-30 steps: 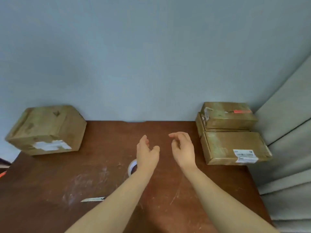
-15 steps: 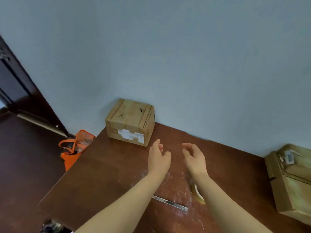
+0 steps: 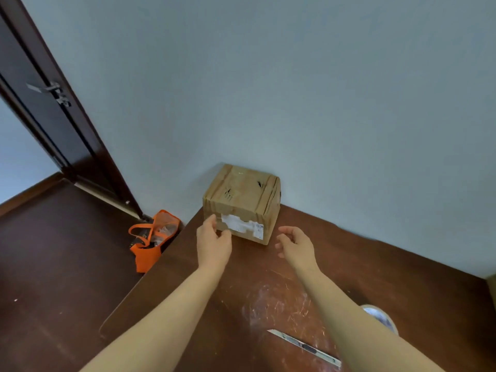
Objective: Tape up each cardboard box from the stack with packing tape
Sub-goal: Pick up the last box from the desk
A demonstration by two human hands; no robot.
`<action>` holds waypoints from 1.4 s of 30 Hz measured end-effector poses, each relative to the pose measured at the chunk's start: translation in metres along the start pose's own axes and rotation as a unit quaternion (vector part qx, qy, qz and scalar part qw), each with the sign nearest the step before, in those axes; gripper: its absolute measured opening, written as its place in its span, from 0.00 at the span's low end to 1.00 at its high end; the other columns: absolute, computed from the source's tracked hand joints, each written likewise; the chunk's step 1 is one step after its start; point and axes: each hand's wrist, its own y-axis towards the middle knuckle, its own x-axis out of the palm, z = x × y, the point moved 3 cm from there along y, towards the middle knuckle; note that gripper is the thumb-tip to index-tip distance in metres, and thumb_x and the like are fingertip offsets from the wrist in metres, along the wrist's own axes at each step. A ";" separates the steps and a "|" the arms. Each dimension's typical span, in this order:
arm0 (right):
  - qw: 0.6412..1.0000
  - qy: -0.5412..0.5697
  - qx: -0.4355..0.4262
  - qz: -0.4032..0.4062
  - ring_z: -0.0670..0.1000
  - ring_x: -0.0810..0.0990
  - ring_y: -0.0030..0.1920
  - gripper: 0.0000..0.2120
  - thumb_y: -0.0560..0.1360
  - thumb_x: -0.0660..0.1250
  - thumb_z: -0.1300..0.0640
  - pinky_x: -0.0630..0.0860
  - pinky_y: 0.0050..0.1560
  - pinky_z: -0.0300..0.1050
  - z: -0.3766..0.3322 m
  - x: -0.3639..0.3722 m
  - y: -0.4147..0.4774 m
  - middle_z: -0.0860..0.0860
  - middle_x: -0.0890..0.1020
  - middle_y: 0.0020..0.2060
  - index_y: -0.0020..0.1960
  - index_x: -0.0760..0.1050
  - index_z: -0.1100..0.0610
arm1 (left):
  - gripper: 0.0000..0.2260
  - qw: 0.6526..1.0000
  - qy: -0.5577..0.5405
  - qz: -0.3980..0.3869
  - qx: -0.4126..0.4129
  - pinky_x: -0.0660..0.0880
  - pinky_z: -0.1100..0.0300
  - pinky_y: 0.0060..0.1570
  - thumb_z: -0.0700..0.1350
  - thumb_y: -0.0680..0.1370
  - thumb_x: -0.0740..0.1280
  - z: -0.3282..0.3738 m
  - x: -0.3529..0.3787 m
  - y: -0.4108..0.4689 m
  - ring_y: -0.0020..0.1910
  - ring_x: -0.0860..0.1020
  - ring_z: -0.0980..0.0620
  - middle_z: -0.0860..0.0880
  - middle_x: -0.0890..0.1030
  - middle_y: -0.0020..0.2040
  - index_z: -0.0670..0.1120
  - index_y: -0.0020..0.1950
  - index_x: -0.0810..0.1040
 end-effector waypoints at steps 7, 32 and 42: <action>0.998 -0.055 0.027 0.021 0.55 0.71 0.67 0.18 0.82 0.55 0.58 0.66 0.62 0.44 -0.039 0.057 0.044 0.48 0.74 0.59 0.70 0.67 0.61 | 0.27 0.994 0.046 -0.095 0.028 0.60 0.53 0.72 0.38 0.80 0.59 0.003 -0.025 0.104 0.74 0.60 0.48 0.47 0.56 0.77 0.46 0.78 0.56; 0.980 -0.189 -0.025 0.047 0.52 0.68 0.69 0.21 0.81 0.59 0.58 0.67 0.67 0.45 0.007 0.060 -0.024 0.51 0.71 0.70 0.73 0.64 0.56 | 0.43 0.955 0.091 -0.276 -0.052 0.82 0.54 0.39 0.47 0.79 0.66 -0.068 -0.093 -0.004 0.32 0.82 0.50 0.45 0.83 0.36 0.49 0.77 0.32; 0.921 -0.297 -0.247 -0.048 0.49 0.71 0.63 0.20 0.74 0.60 0.69 0.59 0.55 0.23 0.011 0.093 -0.079 0.50 0.75 0.63 0.64 0.76 0.60 | 0.18 0.911 0.346 -0.113 0.192 0.58 0.53 0.65 0.65 0.73 0.65 -0.032 -0.065 -0.009 0.64 0.66 0.52 0.54 0.68 0.59 0.55 0.54 0.76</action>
